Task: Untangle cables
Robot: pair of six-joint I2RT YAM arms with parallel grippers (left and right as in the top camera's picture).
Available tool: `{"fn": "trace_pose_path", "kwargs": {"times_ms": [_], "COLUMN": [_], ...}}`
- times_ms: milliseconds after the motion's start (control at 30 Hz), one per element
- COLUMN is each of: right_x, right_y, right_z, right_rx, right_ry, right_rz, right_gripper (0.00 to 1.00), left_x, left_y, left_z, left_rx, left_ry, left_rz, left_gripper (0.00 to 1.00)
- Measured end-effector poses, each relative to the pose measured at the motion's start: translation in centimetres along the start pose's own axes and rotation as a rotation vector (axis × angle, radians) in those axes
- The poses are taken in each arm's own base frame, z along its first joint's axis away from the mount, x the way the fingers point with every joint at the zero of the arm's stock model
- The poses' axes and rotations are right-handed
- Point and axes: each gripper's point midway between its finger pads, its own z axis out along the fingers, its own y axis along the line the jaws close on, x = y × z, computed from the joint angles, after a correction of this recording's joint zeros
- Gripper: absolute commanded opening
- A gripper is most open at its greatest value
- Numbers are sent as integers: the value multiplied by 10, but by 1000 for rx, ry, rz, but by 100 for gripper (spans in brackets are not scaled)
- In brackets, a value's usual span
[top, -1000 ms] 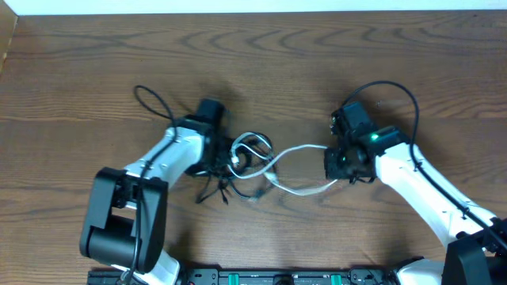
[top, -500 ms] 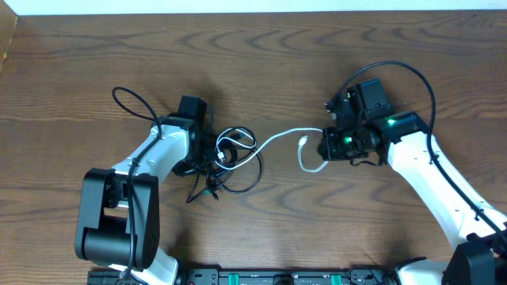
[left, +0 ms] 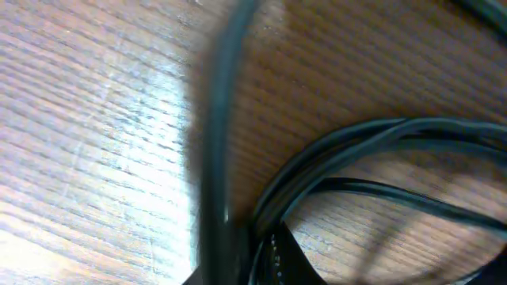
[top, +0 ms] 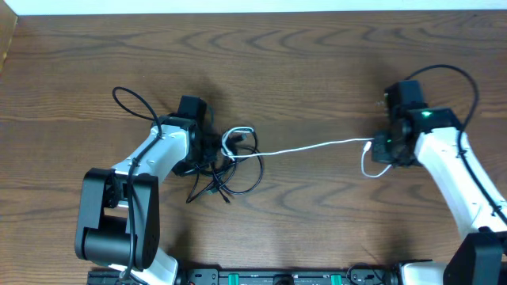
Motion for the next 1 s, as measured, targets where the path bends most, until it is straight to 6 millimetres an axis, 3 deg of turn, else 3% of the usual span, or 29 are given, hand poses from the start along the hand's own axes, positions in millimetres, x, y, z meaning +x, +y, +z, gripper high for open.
{"fn": "trace_pose_path", "kwargs": {"times_ms": [333, 533, 700, 967, 1000], "right_x": [-13, -5, 12, 32, 33], "right_y": [-94, -135, -152, -151, -151], "right_z": [7, 16, 39, 72, 74], "right_rx": [143, 200, 227, 229, 229], "right_ry": [-22, -33, -36, -51, -52], "right_rz": [507, 795, 959, 1018, 1017], "right_gripper": [2, 4, 3, 5, 9], "left_x": [-2, -7, -9, -10, -10], "left_y": [10, 33, 56, 61, 61], "left_z": [0, 0, 1, 1, 1], "left_rx": [-46, -78, -101, -107, -108], "left_ry": [-13, 3, 24, 26, 26], "left_rz": [-9, -91, -206, -251, -251], "left_gripper": [8, 8, 8, 8, 8]}}
